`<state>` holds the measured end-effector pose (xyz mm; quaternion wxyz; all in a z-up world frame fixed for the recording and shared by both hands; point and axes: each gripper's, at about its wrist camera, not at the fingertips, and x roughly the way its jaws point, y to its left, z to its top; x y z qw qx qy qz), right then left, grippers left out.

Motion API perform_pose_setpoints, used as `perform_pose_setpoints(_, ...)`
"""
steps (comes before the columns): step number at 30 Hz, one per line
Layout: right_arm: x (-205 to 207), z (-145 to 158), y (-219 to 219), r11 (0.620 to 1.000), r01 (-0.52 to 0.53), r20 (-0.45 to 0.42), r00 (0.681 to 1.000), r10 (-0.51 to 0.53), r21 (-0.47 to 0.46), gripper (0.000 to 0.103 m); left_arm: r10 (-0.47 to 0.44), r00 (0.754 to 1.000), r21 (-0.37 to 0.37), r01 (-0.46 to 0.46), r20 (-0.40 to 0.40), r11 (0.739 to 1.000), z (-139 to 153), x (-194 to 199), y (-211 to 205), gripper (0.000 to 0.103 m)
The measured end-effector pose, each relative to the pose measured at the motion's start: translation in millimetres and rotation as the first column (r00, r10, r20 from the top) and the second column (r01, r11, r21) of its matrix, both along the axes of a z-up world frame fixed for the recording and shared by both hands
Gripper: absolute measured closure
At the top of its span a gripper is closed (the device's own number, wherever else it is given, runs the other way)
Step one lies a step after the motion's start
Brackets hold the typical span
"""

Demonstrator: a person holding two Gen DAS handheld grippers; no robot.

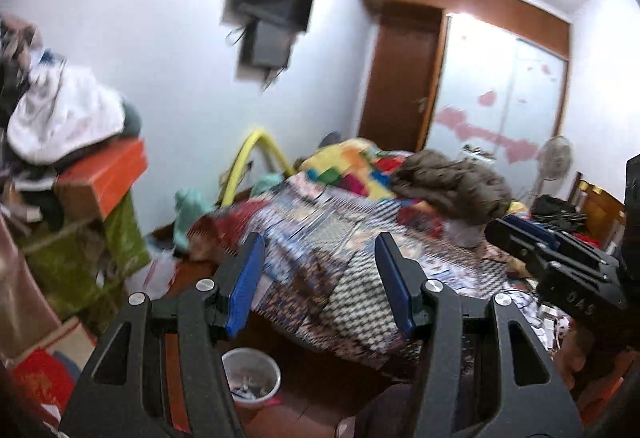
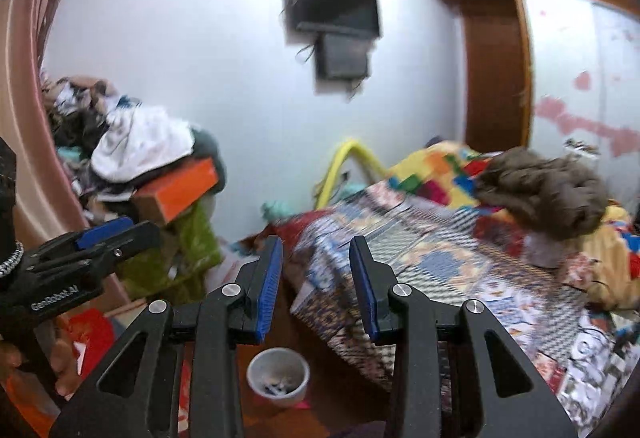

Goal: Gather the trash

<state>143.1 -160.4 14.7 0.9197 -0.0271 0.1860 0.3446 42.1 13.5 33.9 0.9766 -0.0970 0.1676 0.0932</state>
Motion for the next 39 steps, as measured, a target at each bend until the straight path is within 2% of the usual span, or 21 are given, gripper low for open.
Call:
perform_pose_setpoints(5,-27.0,5.1,-21.8,0.992,0.118,0.03,0.992,-0.119,0.034,0.071,-0.096,0.992,0.037,0.094,0.077,0.995,7.1,-26.4,-29.0,0.047)
perform_pose_setpoints(6,-30.0,5.3,-25.5,0.989,0.142,0.027,0.989,-0.143,0.038,0.067,-0.114,0.99,0.046,0.111,0.088,0.993,7.1,-31.6,-34.2,0.047)
perform_pose_setpoints(8,-38.3,4.2,-33.8,0.977,0.205,0.022,0.978,-0.206,0.055,0.054,-0.14,0.985,0.069,0.133,0.101,0.989,4.1,-40.8,-42.6,0.047)
perform_pose_setpoints(10,-48.4,3.3,-44.8,0.967,0.245,0.014,0.969,-0.247,0.075,0.037,-0.152,0.983,0.079,0.144,0.1,0.986,0.1,-46.5,-45.9,0.047)
perform_pose_setpoints(11,-51.4,2.5,-47.6,0.961,0.264,0.011,0.964,-0.266,0.079,0.032,-0.159,0.982,0.08,0.152,0.097,0.985,-1.6,-47.9,-47.6,0.045)
perform_pose_setpoints(12,-54.7,1.3,-50.2,0.953,0.291,0.009,0.956,-0.293,0.081,0.022,-0.164,0.982,0.081,0.157,0.093,0.984,-3.3,-48.9,-48.8,0.037)
perform_pose_setpoints(13,-58.5,0.6,-52.6,0.947,0.311,0.012,0.95,-0.313,0.082,0.014,-0.165,0.982,0.084,0.158,0.09,0.984,-5.2,-49.5,-49.5,0.025)
perform_pose_setpoints(15,-63.7,0.5,-56.3,0.933,0.35,0.025,0.935,-0.353,0.082,0.007,-0.156,0.984,0.09,0.148,0.088,0.985,-7.6,-50.4,-51.8,0.01)
perform_pose_setpoints(16,-68.3,0.4,-59.6,0.923,0.375,0.035,0.925,-0.379,0.084,0.001,-0.152,0.985,0.094,0.144,0.087,0.985,-8.4,-53.1,-53.4,0.007)
perform_pose_setpoints(20,-74.1,1.4,-64.1,0.905,0.417,0.052,0.905,-0.422,0.085,0.0,-0.137,0.988,0.1,0.13,0.067,0.986,-12.9,-57.5,-57.1,0.006)
perform_pose_setpoints(39,-80.9,-5.2,-72.0,0.908,0.414,0.019,0.909,-0.416,0.062,0.0,-0.123,0.992,0.086,0.12,0.032,0.989,-23.9,-57.6,-54.5,0.005)
